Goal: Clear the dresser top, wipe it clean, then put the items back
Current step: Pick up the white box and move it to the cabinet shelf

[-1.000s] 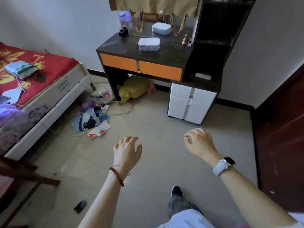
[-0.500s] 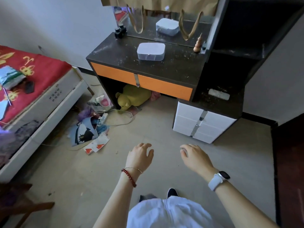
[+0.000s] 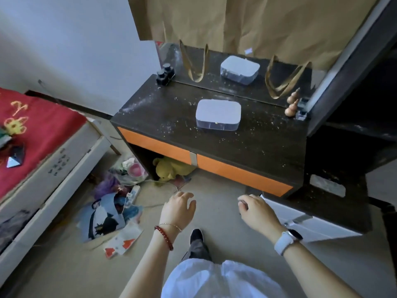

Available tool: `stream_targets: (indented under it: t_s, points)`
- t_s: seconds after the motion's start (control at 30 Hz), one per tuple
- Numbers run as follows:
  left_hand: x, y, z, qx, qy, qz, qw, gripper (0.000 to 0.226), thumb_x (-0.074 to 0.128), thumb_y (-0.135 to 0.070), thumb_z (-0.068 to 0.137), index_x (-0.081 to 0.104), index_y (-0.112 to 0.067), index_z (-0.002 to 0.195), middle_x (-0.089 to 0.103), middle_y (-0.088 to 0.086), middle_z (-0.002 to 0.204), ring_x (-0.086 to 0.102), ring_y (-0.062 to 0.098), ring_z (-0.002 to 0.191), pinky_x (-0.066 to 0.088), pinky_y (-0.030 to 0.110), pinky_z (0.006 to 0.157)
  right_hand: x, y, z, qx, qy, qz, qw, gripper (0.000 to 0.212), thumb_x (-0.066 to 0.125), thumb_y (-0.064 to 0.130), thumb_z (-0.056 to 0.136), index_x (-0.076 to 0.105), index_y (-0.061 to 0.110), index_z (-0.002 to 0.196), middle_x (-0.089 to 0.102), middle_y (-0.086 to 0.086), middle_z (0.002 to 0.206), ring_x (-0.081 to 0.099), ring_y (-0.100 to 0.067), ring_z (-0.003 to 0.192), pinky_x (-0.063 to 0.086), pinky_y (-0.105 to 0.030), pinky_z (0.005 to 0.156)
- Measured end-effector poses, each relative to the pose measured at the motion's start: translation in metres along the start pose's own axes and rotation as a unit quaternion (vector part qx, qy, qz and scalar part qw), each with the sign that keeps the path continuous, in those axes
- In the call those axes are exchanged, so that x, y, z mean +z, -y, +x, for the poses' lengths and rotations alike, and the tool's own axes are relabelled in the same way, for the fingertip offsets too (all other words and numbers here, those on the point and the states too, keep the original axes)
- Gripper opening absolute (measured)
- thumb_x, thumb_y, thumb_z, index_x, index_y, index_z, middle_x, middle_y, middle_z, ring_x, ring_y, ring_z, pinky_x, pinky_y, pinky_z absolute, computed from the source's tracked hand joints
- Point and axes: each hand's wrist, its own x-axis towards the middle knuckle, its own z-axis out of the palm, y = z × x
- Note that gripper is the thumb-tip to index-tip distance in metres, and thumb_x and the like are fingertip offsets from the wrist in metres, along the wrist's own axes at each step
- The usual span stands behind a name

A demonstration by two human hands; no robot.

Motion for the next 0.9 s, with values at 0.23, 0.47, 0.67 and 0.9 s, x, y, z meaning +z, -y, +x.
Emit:
stream_targets:
  t_s: [0.23,0.47,0.67,0.9]
  points:
    - [-0.063,0.018,0.135,0.012,0.009,-0.016,1.0,0.027,0.046,-0.024,0.09,0.06,-0.016,0.111,0.059,0.012,0.113,0.056,0.031,0.103,0.046,0.036,0.083,-0.033,0.049,0.101,0.053,-0.051,0.057,0.996,0.027,0.044,0.015,0.091,0.06,0.011,0.112,0.063,-0.01,0.115,0.052,-0.028,0.111,0.04,-0.033,0.091]
    - [-0.074,-0.013,0.232,-0.004,0.026,-0.122,0.992,0.044,0.05,-0.023,0.09,0.041,-0.01,0.131,0.045,0.017,0.131,0.048,0.033,0.116,0.039,0.037,0.097,-0.057,0.045,0.173,0.113,-0.078,0.115,0.984,0.032,0.043,0.017,0.093,0.052,0.012,0.123,0.058,-0.009,0.121,0.052,-0.025,0.112,0.045,-0.037,0.092]
    - [-0.068,-0.047,0.304,-0.081,0.026,-0.229,0.97,0.063,0.057,-0.026,0.086,0.026,-0.005,0.137,0.032,0.019,0.14,0.031,0.031,0.13,0.028,0.04,0.108,-0.08,0.03,0.266,0.175,-0.117,0.2,0.957,0.044,0.044,0.02,0.094,0.037,0.004,0.135,0.045,-0.018,0.133,0.047,-0.029,0.119,0.04,-0.039,0.1]
    - [-0.059,-0.057,0.346,-0.123,0.027,-0.248,0.961,0.06,0.065,-0.028,0.08,0.04,-0.007,0.13,0.047,0.017,0.128,0.043,0.031,0.117,0.038,0.046,0.1,-0.088,0.02,0.324,0.197,-0.093,0.227,0.949,0.037,0.046,0.017,0.093,0.044,0.004,0.127,0.047,-0.018,0.124,0.048,-0.029,0.111,0.037,-0.03,0.088]
